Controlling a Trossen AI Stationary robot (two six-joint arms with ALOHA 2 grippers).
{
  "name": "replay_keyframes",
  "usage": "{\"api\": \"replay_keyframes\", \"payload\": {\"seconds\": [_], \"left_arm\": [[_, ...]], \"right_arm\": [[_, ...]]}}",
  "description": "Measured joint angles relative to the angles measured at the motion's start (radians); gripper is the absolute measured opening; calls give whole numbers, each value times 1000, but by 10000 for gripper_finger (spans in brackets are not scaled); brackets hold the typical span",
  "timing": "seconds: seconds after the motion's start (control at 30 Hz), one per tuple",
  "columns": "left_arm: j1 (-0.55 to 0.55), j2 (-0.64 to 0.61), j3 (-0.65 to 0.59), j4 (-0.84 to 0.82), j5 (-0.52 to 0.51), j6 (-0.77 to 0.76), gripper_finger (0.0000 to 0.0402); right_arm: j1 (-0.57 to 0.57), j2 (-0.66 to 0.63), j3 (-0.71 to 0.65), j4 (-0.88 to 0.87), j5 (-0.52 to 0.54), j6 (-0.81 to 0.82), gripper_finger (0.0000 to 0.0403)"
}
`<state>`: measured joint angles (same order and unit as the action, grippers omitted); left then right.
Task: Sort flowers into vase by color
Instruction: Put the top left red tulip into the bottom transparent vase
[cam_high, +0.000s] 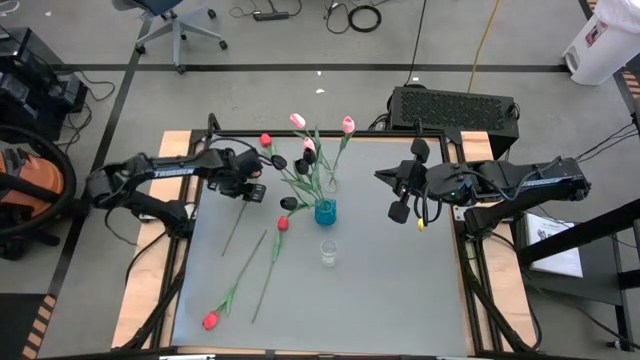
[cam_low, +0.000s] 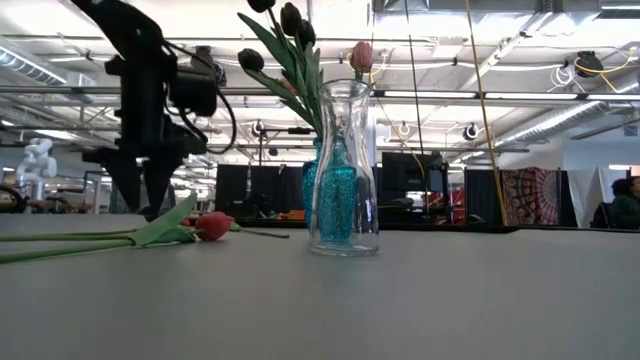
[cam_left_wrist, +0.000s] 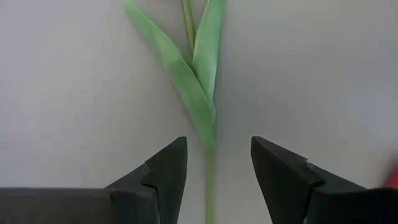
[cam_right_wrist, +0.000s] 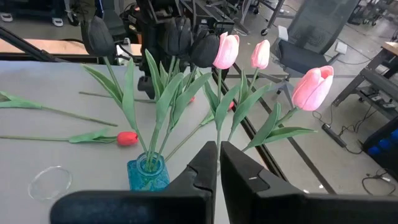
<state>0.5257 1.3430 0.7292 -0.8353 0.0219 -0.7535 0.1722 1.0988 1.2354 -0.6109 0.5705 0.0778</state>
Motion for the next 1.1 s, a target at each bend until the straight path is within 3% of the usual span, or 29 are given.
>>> {"api": "replay_keyframes", "payload": {"seconds": [0.43,0.93,1.1], "left_arm": [[1,123,0,56,-44,13,185],[18,167,2,97,-52,31,185],[18,167,2,97,-49,34,160]], "right_arm": [[0,0,0,0,0,19,13],[0,0,0,0,0,19,13],[0,0,0,0,1,18,13]]}}
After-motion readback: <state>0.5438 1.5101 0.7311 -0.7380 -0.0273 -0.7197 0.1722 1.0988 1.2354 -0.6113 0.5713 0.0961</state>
